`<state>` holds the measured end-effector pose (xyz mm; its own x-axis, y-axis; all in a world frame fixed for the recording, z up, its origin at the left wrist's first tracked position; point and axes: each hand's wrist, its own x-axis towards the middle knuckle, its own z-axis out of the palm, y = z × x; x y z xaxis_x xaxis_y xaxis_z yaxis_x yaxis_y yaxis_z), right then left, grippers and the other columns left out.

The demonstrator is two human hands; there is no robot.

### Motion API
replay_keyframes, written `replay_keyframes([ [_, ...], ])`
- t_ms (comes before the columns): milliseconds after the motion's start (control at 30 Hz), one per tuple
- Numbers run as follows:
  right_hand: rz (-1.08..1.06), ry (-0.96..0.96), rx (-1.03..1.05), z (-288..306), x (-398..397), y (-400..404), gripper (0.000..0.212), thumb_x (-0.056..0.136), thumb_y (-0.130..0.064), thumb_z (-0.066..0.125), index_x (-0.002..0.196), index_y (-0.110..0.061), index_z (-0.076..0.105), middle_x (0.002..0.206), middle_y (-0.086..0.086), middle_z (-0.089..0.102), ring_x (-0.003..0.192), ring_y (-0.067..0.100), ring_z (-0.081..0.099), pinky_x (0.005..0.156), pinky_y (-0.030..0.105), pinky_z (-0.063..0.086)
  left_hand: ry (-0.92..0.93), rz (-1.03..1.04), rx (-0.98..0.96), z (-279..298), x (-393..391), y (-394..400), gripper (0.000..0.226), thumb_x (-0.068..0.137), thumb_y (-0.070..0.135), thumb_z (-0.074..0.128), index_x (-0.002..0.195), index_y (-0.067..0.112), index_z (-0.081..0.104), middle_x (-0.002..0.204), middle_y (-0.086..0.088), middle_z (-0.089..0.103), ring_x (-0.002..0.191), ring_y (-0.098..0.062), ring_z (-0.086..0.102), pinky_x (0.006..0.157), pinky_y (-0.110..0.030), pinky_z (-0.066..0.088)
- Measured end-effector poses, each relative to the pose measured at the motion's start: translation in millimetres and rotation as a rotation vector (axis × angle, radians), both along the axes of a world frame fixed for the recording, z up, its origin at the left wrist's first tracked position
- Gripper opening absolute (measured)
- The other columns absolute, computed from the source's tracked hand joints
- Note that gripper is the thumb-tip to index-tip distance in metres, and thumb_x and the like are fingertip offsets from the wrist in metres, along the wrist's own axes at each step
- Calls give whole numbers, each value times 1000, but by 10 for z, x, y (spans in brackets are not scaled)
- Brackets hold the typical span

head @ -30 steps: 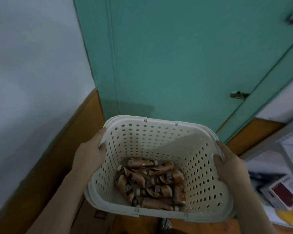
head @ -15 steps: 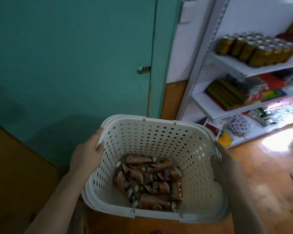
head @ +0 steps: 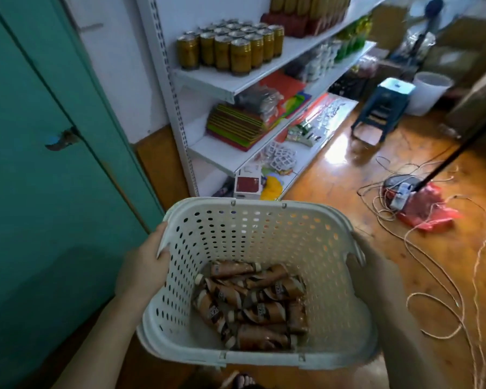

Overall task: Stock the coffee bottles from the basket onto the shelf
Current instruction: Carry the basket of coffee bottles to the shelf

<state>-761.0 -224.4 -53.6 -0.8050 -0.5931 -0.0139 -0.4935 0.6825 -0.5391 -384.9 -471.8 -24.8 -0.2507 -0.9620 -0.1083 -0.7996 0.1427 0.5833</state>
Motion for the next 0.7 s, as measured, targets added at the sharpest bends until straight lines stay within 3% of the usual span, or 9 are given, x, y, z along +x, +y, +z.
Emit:
replay_keyframes([
  [33,-34,-1,8,-31,-65,71,58,105,-28,63,161,-41,51,107,24,78,85,38,71,72,41,49,-1,-45,3,-8,-158,-50,56,111,35,53,164,43,37,128,-11,75,99,-33,72,84,-47,61],
  [100,-107,-27,19,-51,-154,197,58,106,-28,64,161,-43,51,112,23,79,87,37,71,74,39,48,-13,-133,0,-41,-469,-164,56,111,36,52,164,41,38,140,-7,71,115,-35,70,91,-46,59],
  [167,-189,-53,22,-85,-251,346,58,106,-28,63,161,-43,51,117,25,78,90,38,71,77,40,48,-30,-202,-8,-107,-755,-299,55,111,36,51,164,41,38,135,-5,73,110,-33,72,88,-44,60],
  [267,-297,-94,41,-113,-319,424,56,108,-27,62,161,-42,51,118,25,76,74,25,60,76,37,46,-34,-294,2,-226,-1135,-538,55,111,39,51,164,44,36,125,-5,76,101,-30,73,84,-47,64],
  [400,-414,-58,37,-53,-437,440,57,106,-25,63,160,-40,53,109,22,78,70,28,68,72,37,50,-6,-391,7,-310,-1635,-830,55,109,38,53,162,45,39,112,-8,79,92,-31,74,80,-47,65],
  [500,-521,-41,46,-86,-526,461,56,106,-30,63,159,-44,52,106,23,78,76,34,71,74,41,54,19,-476,7,-324,-2038,-1015,56,109,34,54,162,43,41,114,-12,79,97,-36,74,83,-49,64],
  [600,-587,-27,52,-125,-601,481,58,104,-30,66,159,-41,53,95,27,76,80,41,72,76,46,56,16,-556,-6,-286,-2441,-1146,56,109,31,55,162,42,43,131,-11,76,109,-38,72,87,-49,62],
  [700,-645,-21,45,-117,-749,481,57,105,-27,68,160,-35,54,100,30,76,80,35,62,81,48,53,13,-615,-15,-238,-2834,-1216,56,109,31,56,163,41,43,133,-10,75,111,-38,72,86,-47,60],
])
